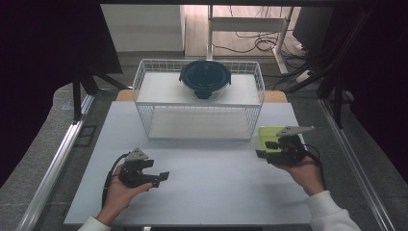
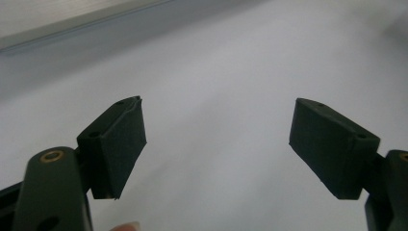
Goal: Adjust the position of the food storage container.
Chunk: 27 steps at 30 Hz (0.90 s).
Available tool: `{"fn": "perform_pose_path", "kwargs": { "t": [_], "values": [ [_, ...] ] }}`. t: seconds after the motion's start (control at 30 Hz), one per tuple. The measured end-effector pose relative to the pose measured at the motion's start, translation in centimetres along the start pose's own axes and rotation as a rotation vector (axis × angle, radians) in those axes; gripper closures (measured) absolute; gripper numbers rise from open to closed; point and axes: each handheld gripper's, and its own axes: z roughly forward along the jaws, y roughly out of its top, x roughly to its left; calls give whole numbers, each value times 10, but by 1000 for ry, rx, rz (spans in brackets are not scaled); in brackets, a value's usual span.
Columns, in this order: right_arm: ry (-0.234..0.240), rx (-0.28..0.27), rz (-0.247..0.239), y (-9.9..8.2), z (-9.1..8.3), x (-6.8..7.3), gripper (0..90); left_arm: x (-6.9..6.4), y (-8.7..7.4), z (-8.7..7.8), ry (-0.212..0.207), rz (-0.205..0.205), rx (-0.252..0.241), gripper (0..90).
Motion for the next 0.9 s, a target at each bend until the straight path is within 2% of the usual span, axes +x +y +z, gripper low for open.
{"fn": "perform_pose_path", "kwargs": {
  "t": [0.13, 0.3, 0.47, 0.67, 0.9],
  "values": [
    [-38, 28, -6, 18, 6, -18, 520, 0, 1, 0, -8, -3, 0, 198],
    [-103, 70, 18, 41, 18, -56, 685, -4, -1, 2, 1, 15, 12, 198],
    [-158, 130, 18, 49, 38, -86, 841, -2, -1, 0, -3, -10, 3, 201],
    [-189, 186, -44, 57, 64, -110, 881, -1, -4, 1, 5, -11, 13, 203],
    [-206, 287, -101, 62, 87, -126, 882, 0, -5, 3, 7, -13, 19, 203]
  ]
}}
